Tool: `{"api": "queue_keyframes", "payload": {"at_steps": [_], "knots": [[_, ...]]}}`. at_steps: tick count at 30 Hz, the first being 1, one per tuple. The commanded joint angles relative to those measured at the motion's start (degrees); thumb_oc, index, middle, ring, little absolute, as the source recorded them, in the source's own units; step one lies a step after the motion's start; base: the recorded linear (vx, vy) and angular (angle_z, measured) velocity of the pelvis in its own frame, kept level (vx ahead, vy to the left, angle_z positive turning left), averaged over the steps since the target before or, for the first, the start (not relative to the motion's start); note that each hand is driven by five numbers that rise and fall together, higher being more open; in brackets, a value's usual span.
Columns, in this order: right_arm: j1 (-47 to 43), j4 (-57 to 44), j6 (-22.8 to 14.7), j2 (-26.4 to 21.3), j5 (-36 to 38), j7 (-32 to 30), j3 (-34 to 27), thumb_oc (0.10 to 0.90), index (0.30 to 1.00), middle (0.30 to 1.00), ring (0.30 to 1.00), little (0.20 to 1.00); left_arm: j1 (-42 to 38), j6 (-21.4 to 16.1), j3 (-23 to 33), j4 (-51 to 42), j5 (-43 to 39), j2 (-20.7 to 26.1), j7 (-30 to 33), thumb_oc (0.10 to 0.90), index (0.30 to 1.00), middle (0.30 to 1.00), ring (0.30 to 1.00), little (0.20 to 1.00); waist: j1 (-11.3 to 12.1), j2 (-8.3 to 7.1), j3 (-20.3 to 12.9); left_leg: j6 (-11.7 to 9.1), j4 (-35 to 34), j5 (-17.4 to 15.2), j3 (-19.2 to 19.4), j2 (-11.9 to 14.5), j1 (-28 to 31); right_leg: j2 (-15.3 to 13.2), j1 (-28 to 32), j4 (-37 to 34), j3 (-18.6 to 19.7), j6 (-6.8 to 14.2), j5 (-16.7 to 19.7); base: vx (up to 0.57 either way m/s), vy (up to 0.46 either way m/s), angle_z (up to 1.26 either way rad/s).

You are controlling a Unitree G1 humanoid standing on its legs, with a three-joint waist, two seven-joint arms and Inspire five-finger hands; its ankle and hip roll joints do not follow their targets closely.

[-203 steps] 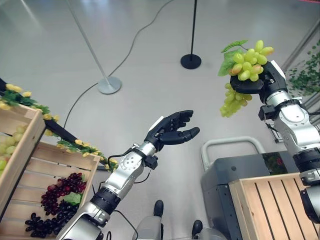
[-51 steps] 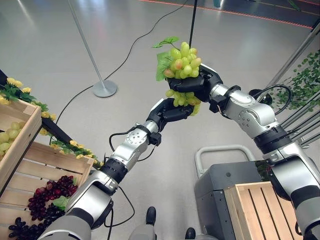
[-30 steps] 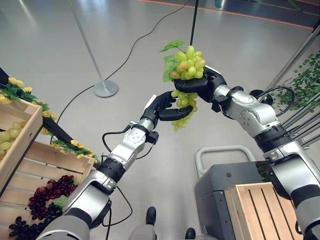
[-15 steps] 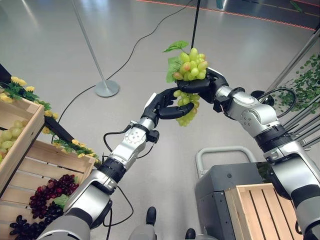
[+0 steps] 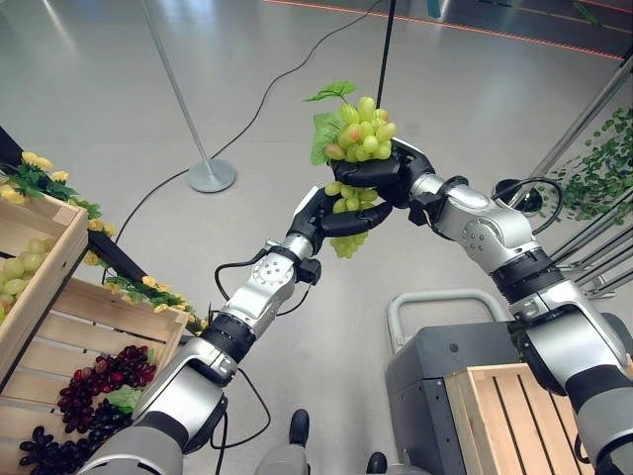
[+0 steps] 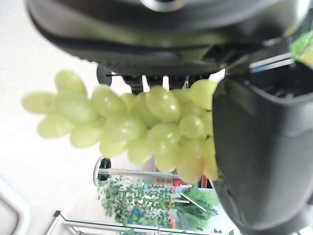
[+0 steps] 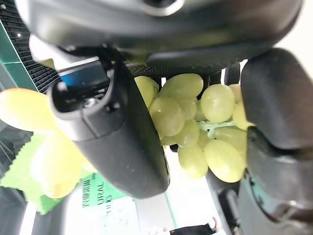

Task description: Pick up the fruits from the basket on one side to the basket on the other side

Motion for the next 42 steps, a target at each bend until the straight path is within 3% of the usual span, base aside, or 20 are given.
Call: {"api": "queue_keyframes", "payload": {"at_steps": [1,6,9,10,11,23,24,25,35,42], "knots": [[-3.42,-5.3,-4.08,5.39,7.86,4.9,-0.03,0.4,0.3,0.3,0.3,0.3,-2.7,-5.18,0.35,4.01,0.11,-5.63,-1.04,0.8,0.9,0.9,0.9,0.9,1.15,-0.12,-13.51,-5.69,0.06,-8.21,1.75,4.91,6.59,-2.4,-3.28,0.05,1.57,-0.42,3.61,0.0,0.0,0.0],[-3.0,-7.28,-2.66,6.88,8.62,5.18,0.52,0.4,0.3,0.3,0.3,0.3,-3.5,-6.56,0.52,5.89,0.54,-6.36,-0.83,0.8,0.9,0.9,0.9,0.9,0.83,-0.23,-13.6,-5.68,0.06,-8.18,1.86,4.85,6.57,-2.39,-3.31,0.05,1.74,-0.39,3.58,0.0,0.0,0.0],[-2.68,-7.72,-1.88,7.37,7.42,4.97,0.93,0.4,0.3,0.3,0.3,0.3,-4.01,-9.68,1.06,6.25,0.62,-6.52,0.64,0.8,0.9,0.9,0.9,0.9,0.67,-0.32,-13.67,-5.66,0.06,-8.18,1.88,4.8,6.67,-2.38,-3.3,0.05,1.95,-0.38,3.62,0.0,0.0,0.0],[-2.38,-7.84,-1.44,7.04,6.58,5.13,0.97,0.4,0.3,0.3,0.3,0.3,-4.11,-11.29,1.44,5.72,0.01,-6.23,0.3,0.552,0.528,0.528,0.528,0.528,0.68,-0.32,-13.71,-5.66,0.06,-8.16,2.02,4.87,6.66,-2.42,-3.31,0.05,1.95,-0.41,3.61,0.0,0.0,0.0],[-2.14,-7.81,-1.46,6.89,6.13,5.35,0.99,0.4,0.3,0.3,0.3,0.3,-4.02,-11.45,1.47,5.27,-0.24,-5.99,0.22,0.4,0.3,0.3,0.3,0.3,0.71,-0.3,-13.7,-5.68,0.06,-8.12,2.04,4.92,6.62,-2.43,-3.34,0.05,1.97,-0.45,3.64,0.0,0.0,0.0],[-1.95,-9.27,-4.39,5.24,3.59,7.93,1.26,0.4,0.3,0.3,0.3,0.3,-3.06,-11.66,0.83,3.91,1.82,-4.37,0.42,0.4,0.3,0.3,0.3,0.3,0.94,-0.3,-13.69,-5.66,0.06,-8.18,1.75,4.84,6.42,-2.49,-3.41,0.05,1.81,-0.38,3.6,0.0,0.0,0.0],[-1.96,-9.57,-4.77,5.18,2.66,8.64,1.32,0.584,0.575,0.575,0.575,0.575,-2.8,-11.78,0.82,3.96,1.96,-4.37,0.54,0.4,0.3,0.3,0.3,0.3,0.97,-0.29,-13.71,-5.66,0.06,-8.2,1.71,4.82,6.4,-2.48,-3.4,0.05,1.76,-0.4,3.56,0.0,0.0,0.0],[-2.0,-9.82,-5.09,4.93,2.34,8.76,1.42,0.8,0.9,0.9,0.9,0.9,-2.61,-11.79,0.96,4.01,2.07,-4.35,0.47,0.4,0.3,0.3,0.3,0.3,0.99,-0.29,-13.74,-5.66,0.06,-8.16,1.73,4.85,6.35,-2.49,-3.41,0.05,1.7,-0.4,3.55,0.0,0.0,0.0],[-2.23,-12.45,-9.55,2.86,-6.99,8.23,1.78,0.8,0.9,0.9,0.9,0.9,-1.32,-11.56,1.87,3.38,3.2,-3.74,1.26,0.4,0.3,0.3,0.3,0.3,0.99,-0.29,-13.81,-5.6,0.06,-8.07,1.38,4.75,6.19,-2.52,-3.53,0.05,1.66,-0.36,3.64,0.0,0.0,0.0],[-3.67,-17.14,-14.97,-2.58,-28.06,8.33,4.16,0.8,0.9,0.9,0.9,0.9,-0.2,-11.48,3.94,2.36,4.22,-2.55,2.09,0.4,0.3,0.3,0.3,0.3,0.36,-0.32,-13.6,-5.47,0.06,-8.01,1.57,4.72,6.2,-2.56,-3.57,0.05,2.07,-0.2,3.63,0.0,0.0,0.0]]}}
